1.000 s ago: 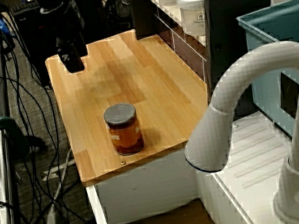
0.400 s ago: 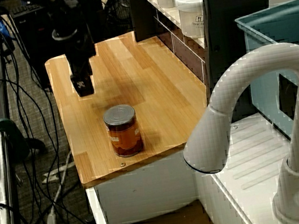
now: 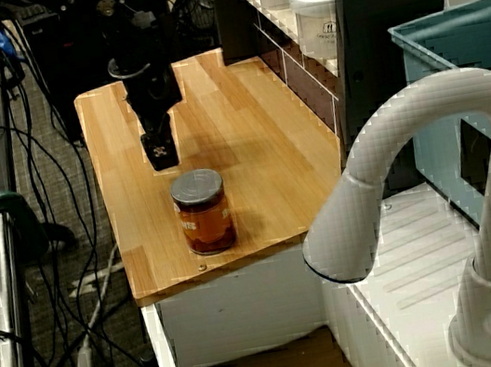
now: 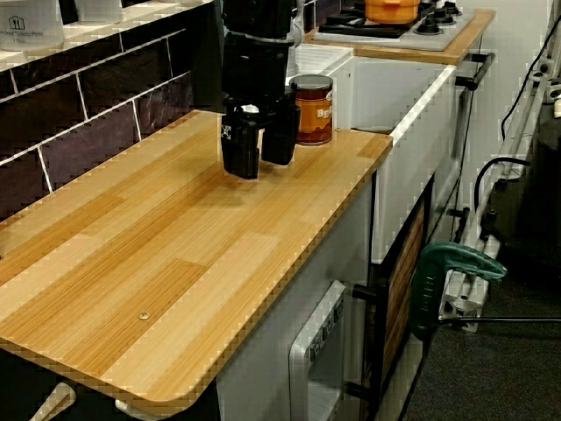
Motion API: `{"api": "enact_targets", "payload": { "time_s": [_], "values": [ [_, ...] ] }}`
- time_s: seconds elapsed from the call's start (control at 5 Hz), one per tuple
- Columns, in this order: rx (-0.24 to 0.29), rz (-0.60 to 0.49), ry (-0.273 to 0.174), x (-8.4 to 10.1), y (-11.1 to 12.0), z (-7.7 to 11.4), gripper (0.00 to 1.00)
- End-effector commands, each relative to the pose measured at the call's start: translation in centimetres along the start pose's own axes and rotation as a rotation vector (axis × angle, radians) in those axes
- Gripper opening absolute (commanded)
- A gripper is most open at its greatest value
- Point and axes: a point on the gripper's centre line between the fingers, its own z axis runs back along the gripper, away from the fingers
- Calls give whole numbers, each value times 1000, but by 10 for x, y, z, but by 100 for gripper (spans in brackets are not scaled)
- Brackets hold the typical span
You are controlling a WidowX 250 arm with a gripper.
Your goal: Push into sink
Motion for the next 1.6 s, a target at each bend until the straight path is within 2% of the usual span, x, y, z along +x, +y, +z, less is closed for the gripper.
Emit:
{"api": "enact_targets", "payload": {
  "time_s": [0.0, 0.2, 0.8, 1.2, 1.4],
  "values": [
    [-2, -48, -43, 8, -27, 21, 100],
    [14, -65, -57, 8, -44, 24, 100],
    [0, -68, -58, 20, -85, 28, 100],
    [-42, -96, -55, 28, -102, 45, 100],
    [-45, -101, -55, 29, -106, 47, 100]
  ]
}}
